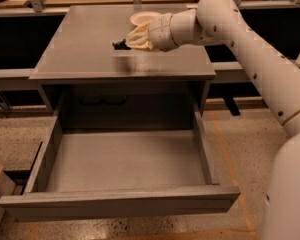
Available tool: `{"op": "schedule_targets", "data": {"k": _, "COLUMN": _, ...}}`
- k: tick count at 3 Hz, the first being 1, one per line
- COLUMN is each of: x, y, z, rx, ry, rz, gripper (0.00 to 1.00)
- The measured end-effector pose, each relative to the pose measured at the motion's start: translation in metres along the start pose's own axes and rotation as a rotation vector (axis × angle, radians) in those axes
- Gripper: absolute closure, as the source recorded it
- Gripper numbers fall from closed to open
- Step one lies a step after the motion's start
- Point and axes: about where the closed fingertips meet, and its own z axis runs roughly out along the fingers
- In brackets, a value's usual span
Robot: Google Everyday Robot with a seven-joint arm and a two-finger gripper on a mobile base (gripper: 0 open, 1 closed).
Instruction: Pick rxbar chocolate from top drawer and place on counter
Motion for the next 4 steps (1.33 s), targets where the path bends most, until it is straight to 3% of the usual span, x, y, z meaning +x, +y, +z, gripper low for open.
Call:
{"op": "schedule_targets", "data": {"k": 1, "x": 0.025, "y": -0.013, "z": 0.027, "rx": 0.001, "ry": -0.022, "rz": -0.011, "gripper": 0.38}}
{"op": "schedule_targets", "data": {"k": 2, "x": 0.034, "y": -0.022, "z": 0.059, "rx": 0.014, "ry": -0.071, "rz": -0.022, "gripper": 0.15}}
{"op": "schedule_targets", "data": {"k": 3, "x": 0.034, "y": -0.024, "z": 0.061, "rx": 0.019, "ry": -0.075, "rz": -0.022, "gripper": 0.00}}
{"op": "schedule_targets", "data": {"k": 4, "x": 0.034, "y": -0.024, "z": 0.062, "rx": 0.019, "ry": -0.075, "rz": -0.022, "gripper": 0.00}}
